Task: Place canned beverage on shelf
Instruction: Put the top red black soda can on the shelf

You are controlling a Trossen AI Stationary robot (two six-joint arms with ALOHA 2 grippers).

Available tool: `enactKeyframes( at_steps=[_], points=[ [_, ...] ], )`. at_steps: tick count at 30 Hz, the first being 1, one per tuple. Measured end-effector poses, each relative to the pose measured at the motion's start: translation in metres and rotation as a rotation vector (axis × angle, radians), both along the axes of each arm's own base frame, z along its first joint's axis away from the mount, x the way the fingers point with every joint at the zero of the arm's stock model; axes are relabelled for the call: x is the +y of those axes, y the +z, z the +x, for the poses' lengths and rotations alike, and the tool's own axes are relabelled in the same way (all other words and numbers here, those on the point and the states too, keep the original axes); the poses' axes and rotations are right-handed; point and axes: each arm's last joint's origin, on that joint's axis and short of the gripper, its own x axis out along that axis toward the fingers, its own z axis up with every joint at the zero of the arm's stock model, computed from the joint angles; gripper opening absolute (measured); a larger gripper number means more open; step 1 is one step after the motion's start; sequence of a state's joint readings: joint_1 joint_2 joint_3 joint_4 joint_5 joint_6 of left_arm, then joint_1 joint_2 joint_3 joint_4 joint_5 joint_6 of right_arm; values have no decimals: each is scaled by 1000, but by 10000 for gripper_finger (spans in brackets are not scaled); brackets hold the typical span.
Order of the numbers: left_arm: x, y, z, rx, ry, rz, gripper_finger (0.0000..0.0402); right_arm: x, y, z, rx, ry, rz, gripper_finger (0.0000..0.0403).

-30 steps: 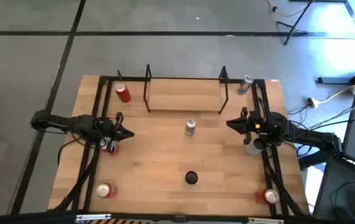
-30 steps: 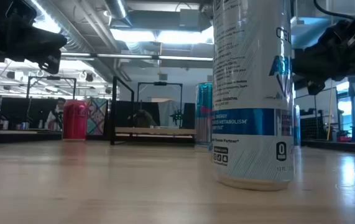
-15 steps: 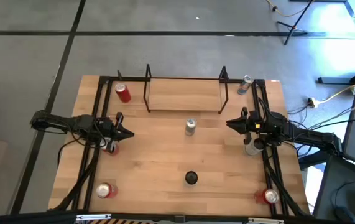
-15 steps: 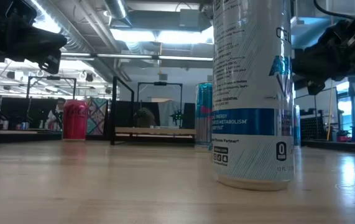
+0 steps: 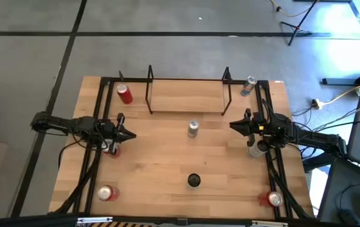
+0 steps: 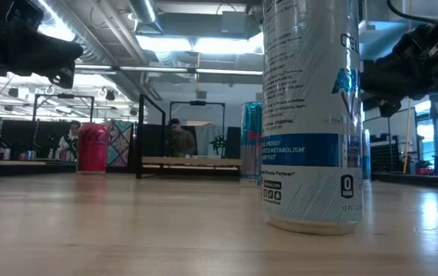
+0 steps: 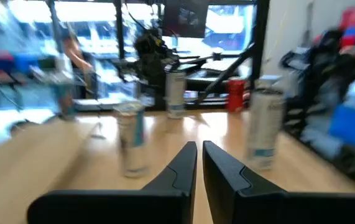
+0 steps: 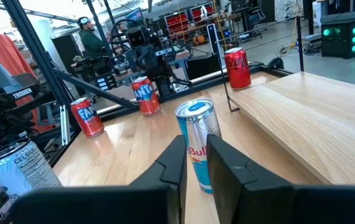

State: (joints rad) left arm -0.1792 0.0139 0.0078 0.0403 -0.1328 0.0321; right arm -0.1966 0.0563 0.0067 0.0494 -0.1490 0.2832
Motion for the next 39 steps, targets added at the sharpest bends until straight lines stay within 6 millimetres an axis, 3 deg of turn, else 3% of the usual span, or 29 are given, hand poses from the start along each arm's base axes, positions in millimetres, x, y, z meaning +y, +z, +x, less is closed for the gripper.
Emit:
enactKeyframes(
  at_steps=[4, 11, 14, 17, 21, 28, 33, 39],
  points=[
    [1, 0, 0, -3, 48, 75, 21, 0, 0, 0, 0, 0, 0, 51],
    [2, 2, 0, -23, 77, 55, 21, 0, 0, 0, 0, 0, 0, 51],
    [4, 13, -1, -129, 141, -71, 21, 0, 0, 0, 0, -11, 0, 51],
    [11, 27, -6, -305, 299, -323, 21, -2, 1, 0, -9, -56, 14, 51],
    [18, 42, -16, -515, 470, -542, 21, -2, 7, 0, -87, -63, 124, 51],
    [23, 52, -25, -647, 587, -578, 21, -5, 18, -2, -211, -165, 224, 51],
    [26, 74, -32, -707, 608, -586, 21, -8, 34, -6, -278, -281, 228, 51],
    [31, 103, -17, -633, 733, -463, 21, -13, 50, -2, -250, -455, 205, 51]
  ],
)
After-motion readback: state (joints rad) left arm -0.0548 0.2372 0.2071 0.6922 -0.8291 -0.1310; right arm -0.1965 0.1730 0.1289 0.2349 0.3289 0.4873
